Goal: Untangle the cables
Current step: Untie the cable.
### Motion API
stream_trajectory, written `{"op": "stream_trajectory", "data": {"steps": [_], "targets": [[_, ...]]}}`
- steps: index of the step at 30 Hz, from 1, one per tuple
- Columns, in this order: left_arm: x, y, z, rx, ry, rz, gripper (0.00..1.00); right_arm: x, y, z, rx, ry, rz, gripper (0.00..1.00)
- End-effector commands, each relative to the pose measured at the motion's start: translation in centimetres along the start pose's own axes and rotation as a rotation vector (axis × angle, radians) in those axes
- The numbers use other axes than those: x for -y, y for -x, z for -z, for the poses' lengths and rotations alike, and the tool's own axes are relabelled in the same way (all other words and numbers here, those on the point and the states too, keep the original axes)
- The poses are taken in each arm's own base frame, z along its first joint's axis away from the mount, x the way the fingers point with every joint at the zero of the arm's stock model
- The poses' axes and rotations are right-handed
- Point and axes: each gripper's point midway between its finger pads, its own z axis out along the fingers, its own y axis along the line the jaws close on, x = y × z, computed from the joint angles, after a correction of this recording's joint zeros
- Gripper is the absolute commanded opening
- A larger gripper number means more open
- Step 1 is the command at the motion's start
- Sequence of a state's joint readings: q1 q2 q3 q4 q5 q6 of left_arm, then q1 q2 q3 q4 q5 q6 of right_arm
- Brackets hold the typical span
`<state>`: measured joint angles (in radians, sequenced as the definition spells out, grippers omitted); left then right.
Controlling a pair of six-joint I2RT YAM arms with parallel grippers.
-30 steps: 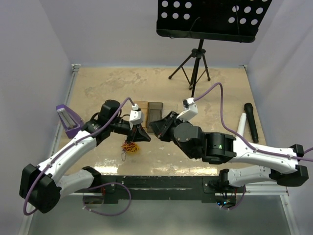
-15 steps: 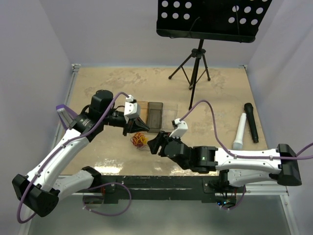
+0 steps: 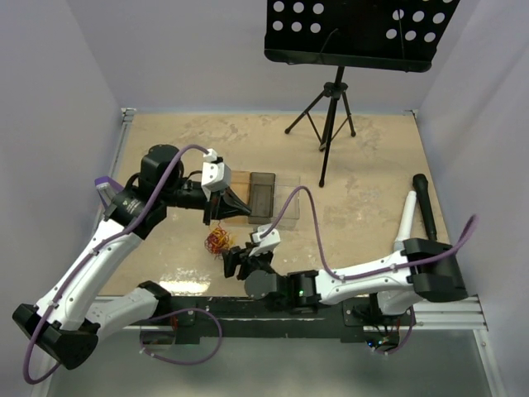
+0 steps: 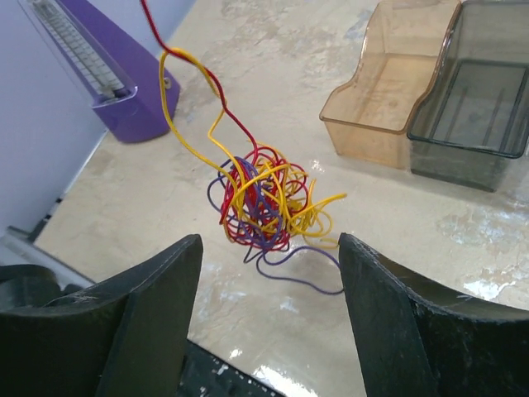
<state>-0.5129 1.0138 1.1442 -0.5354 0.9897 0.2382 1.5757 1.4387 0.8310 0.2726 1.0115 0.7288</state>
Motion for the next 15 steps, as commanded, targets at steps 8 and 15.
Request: {"op": "stream_trajectory", "data": {"steps": [8,15], "targets": [[0.5,3.0,0.7,0.061,0.029,0.017,0.0,-3.6,5.6,-0.8,0.283,-0.122,-0.06,0.72],[0.9,4.2,0.9,0.089,0.018,0.043,0.0,-3.4,5.3,-2.1,0.345,-0.264,-0.028,0.68]]}}
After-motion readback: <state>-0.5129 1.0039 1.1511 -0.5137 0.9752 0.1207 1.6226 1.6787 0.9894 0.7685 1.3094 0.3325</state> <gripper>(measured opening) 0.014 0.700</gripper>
